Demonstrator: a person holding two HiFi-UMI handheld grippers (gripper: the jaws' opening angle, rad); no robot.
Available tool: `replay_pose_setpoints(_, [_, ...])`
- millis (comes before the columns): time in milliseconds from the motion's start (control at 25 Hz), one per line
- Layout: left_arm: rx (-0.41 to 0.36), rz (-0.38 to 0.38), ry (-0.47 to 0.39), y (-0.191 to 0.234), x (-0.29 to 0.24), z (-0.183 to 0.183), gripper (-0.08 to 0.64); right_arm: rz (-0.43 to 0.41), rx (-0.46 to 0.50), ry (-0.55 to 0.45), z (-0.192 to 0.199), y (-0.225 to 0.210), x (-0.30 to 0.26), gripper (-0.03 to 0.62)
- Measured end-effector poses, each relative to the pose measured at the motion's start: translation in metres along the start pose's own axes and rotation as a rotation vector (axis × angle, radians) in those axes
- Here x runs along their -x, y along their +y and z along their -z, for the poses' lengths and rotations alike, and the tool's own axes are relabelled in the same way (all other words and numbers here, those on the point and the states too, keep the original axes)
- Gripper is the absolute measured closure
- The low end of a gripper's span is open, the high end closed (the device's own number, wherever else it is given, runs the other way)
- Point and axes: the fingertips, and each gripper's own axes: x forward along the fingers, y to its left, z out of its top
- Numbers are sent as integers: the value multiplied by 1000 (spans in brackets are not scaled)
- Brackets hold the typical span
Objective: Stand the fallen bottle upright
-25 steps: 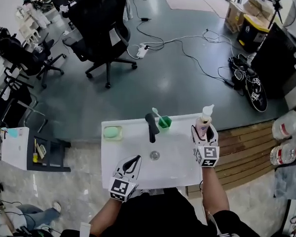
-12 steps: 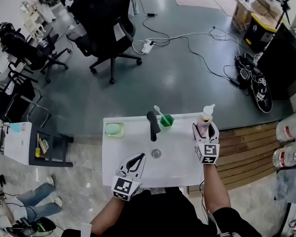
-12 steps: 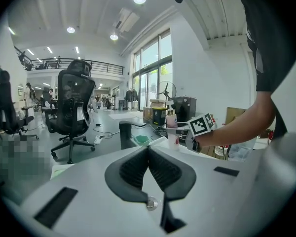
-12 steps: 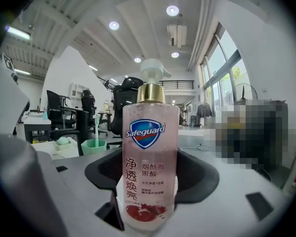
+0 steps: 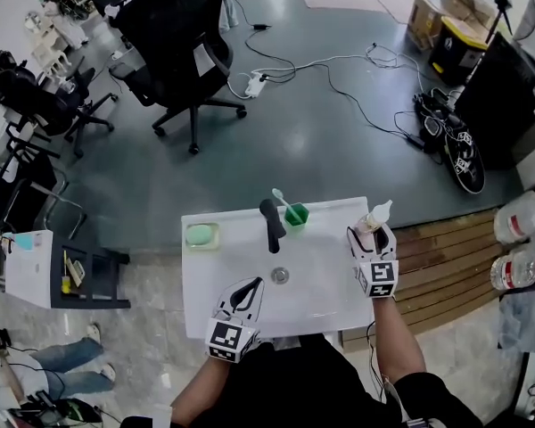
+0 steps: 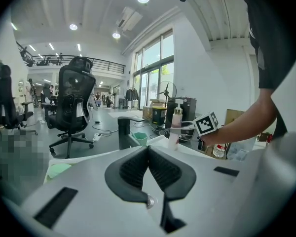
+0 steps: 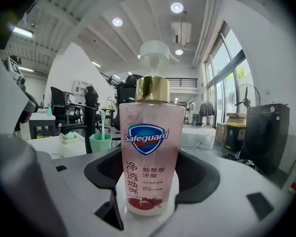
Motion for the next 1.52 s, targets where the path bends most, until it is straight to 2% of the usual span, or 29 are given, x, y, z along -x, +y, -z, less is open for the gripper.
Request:
replay_pose_setpoints(200, [-1,13,-9,-1,-1,-3,543,-8,2,5,-1,3,5,238])
replay_pose_setpoints(320, [-6,23,-18,-2,0,-7,543,-9,-9,3,-3,5,20,193])
replay_pose_setpoints(400, [-8,29,-18,-2,2,-7,543,-3,-21,2,-8,8,34,186])
replay_pose_setpoints(600, [-11,43,-25,-2,1,-7,543,2,-20,-39,-34,25,69,207])
replay_pose_setpoints(880, [-25,58,-39,-4,-4,-13,543,-52,1,-98,-80,58,103,239])
replay_pose_setpoints(1120, [-57,76,-51,-7,-7,-19,543,-22,63,-164,-109,74,119,380])
replay_pose_setpoints(1360, [-90,98,-65,-17,-4,-27,543,53,50,-235,-124,76,129,550])
replay_pose_setpoints(1440, [-94,103,-67,-19,-3,-27,543,65,43,-248,-126,77,131,578])
replay_pose_setpoints(1520, [-98,105,-70,-20,-1,-28,543,68,55,-228,-123,77,134,578])
